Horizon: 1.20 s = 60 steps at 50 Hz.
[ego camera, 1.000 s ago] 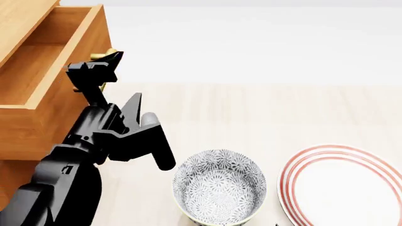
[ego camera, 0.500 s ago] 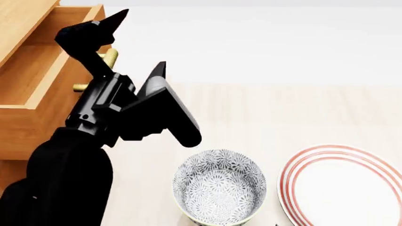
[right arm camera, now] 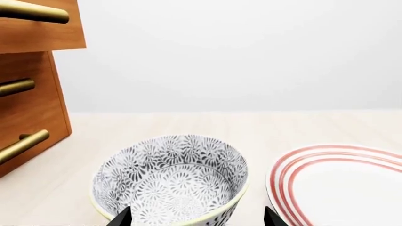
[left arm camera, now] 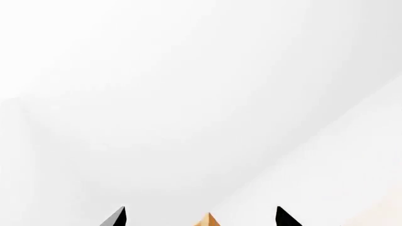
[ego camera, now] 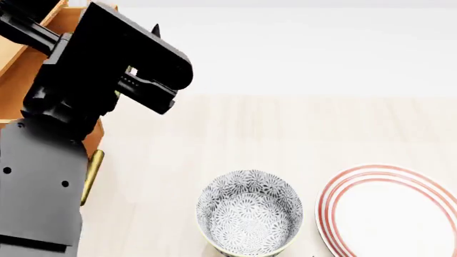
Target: Open the top drawer of the cabinet.
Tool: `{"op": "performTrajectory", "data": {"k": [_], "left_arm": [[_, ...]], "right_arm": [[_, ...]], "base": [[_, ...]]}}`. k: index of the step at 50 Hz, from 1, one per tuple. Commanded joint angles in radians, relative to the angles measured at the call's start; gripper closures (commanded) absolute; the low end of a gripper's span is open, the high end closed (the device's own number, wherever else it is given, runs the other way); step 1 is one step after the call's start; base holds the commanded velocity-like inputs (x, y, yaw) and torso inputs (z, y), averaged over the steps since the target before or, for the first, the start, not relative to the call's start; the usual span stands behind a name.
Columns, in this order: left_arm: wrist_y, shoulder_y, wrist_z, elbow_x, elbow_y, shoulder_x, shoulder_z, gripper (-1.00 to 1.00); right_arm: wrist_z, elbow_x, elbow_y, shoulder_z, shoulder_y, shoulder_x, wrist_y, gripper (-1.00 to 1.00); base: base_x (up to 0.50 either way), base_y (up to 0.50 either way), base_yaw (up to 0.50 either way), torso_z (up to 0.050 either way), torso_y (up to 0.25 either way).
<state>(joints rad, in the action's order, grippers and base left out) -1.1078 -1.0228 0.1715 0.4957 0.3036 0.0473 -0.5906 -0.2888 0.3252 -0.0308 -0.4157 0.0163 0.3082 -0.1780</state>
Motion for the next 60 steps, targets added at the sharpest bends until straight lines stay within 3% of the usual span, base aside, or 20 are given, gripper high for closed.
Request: {"op": "performTrajectory", "data": {"k": [1,9,31,53,60], "left_arm": [[-0.111,-0.068,-0.076,-0.177,-0.036,-0.037,0.160,-1.00],[-0.139,-0.121,-0.172,-0.319,-0.131,-0.031,0.225,-1.00],[-0.058,-0.172,-0.219,-0.371,-0.326,0.015,0.244,-1.00],[-0.034,-0.247,-0.226,-0.453,-0.537,0.000,0.301,-1.00],[-0.055,-0.271,-0.247,-0.502,-0.580,-0.023,0.368,-1.00]], "right_arm": [[0.015,-0.015,0.003,0.021,0.002,-0.018,0.005,-1.00],[0.011,-0.015,0.006,0.018,0.004,-0.015,0.011,-1.00],[0.003,-0.020,0.004,0.008,0.003,-0.012,0.013,-1.00],[-0.004,-0.020,0.011,0.000,0.003,-0.007,0.016,-1.00],[-0.004,-0.020,0.008,-0.003,0.004,-0.006,0.014,-1.00]], "base": [[0.00,0.00,0.00,0.000,0.000],[0.00,0.00,0.00,0.000,0.000],[0.00,0.00,0.00,0.000,0.000],[0.00,0.00,0.00,0.000,0.000],[0.00,0.00,0.00,0.000,0.000]]}}
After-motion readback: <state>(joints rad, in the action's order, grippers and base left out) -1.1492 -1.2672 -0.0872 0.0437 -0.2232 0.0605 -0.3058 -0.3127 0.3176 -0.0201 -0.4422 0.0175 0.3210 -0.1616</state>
